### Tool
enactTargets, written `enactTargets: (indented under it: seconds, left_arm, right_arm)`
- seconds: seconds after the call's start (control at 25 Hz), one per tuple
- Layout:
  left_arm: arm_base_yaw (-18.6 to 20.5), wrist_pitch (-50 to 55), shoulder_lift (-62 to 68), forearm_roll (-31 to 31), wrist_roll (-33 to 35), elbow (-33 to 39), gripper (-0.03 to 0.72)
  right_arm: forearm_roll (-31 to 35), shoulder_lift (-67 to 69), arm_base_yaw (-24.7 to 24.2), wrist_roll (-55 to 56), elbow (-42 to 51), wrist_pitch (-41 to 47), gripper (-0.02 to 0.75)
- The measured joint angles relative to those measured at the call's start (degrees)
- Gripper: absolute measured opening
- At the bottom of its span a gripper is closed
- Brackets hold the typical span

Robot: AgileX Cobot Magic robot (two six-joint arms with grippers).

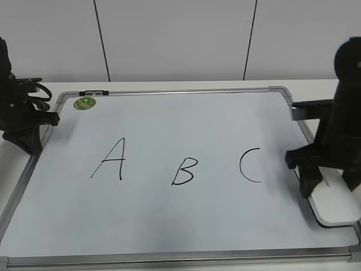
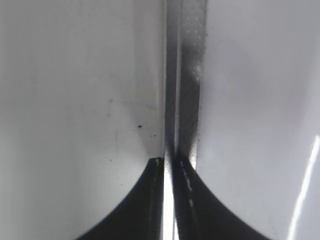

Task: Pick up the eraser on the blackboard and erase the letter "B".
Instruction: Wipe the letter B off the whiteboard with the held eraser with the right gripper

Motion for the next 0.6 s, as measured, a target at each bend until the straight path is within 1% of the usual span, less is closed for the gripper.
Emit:
enactTargets:
  seconds: [0.04,0.08,0.12,0.2,0.24,0.36,0.48,0.6]
  left_arm:
    - [0.00,0.00,0.00,-0.06,0.00,0.00,0.028]
    - [0.00,0.00,0.00,-0.06,0.00,0.00,0.028]
    - [0.00,0.00,0.00,-0.06,0.00,0.00,0.029]
    - [0.00,0.00,0.00,-0.06,0.00,0.00,0.029]
    - [0.00,0.00,0.00,-0.06,0.00,0.00,0.029]
    - [0.00,0.00,0.00,-0.14,0.00,0.00,0.029]
    - [0.00,0.00,0.00,-0.19,0.00,0.00,0.029]
    - [0.00,0.00,0.00,-0.19,0.00,-0.02,0.029]
  right_arm:
    - [0.08,1.01,1.14,-0.63,-2.50,2.04,0.522]
    - [0.08,1.01,1.14,-0.63,-2.50,2.04,0.522]
    - [0.33,3.16,3.24,-1.27,-7.29,4.77,0.522]
    - [0.49,5.38,4.85,-1.81,-11.39,7.05,0.522]
    - [0.56,7.61,6.37,-2.16,-15.54,7.89,0.522]
    - [1.16,12.38,8.66,-3.17,-22.94,8.31,0.522]
    - [3.62,17.82,10.46,-4.71,-29.93,8.45,0.522]
    - [6.30,21.29,11.08,-5.73,-34.00,8.58,0.522]
